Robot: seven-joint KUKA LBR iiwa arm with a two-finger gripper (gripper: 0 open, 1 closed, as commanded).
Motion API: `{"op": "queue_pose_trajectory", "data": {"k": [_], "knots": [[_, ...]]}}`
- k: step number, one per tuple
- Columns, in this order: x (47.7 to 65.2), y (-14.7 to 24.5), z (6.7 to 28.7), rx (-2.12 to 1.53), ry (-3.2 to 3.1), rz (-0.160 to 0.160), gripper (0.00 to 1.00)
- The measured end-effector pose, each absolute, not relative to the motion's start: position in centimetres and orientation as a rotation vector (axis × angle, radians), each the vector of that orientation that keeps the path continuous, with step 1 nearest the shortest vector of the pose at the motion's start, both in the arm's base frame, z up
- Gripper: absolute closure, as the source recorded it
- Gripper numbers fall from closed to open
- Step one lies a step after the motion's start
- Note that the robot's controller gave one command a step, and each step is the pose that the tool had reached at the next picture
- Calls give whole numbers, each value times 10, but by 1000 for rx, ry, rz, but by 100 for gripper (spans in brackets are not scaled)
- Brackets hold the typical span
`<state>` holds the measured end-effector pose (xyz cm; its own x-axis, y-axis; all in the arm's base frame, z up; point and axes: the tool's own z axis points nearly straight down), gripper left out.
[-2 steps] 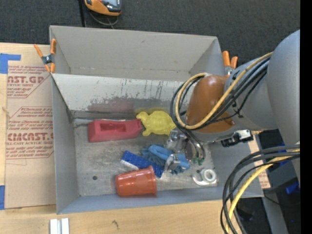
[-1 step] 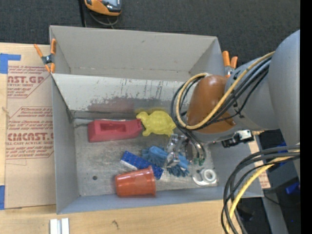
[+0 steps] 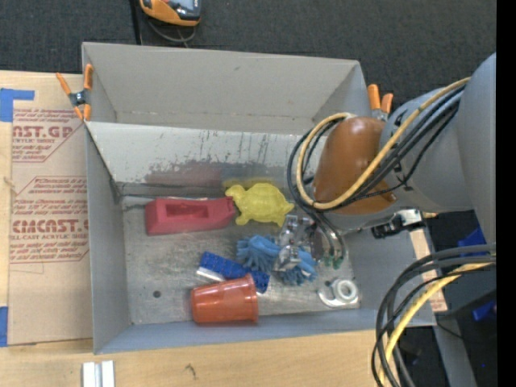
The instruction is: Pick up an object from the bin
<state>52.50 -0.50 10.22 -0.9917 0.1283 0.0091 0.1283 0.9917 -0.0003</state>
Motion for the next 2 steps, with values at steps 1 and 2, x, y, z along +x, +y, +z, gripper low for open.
{"op": "queue_pose_trajectory", "data": {"k": [1,2], "knots": [[527,-5,122,-200,-3136,-2,100],[527,-5,131,-201,-3139,-2,100]]}}
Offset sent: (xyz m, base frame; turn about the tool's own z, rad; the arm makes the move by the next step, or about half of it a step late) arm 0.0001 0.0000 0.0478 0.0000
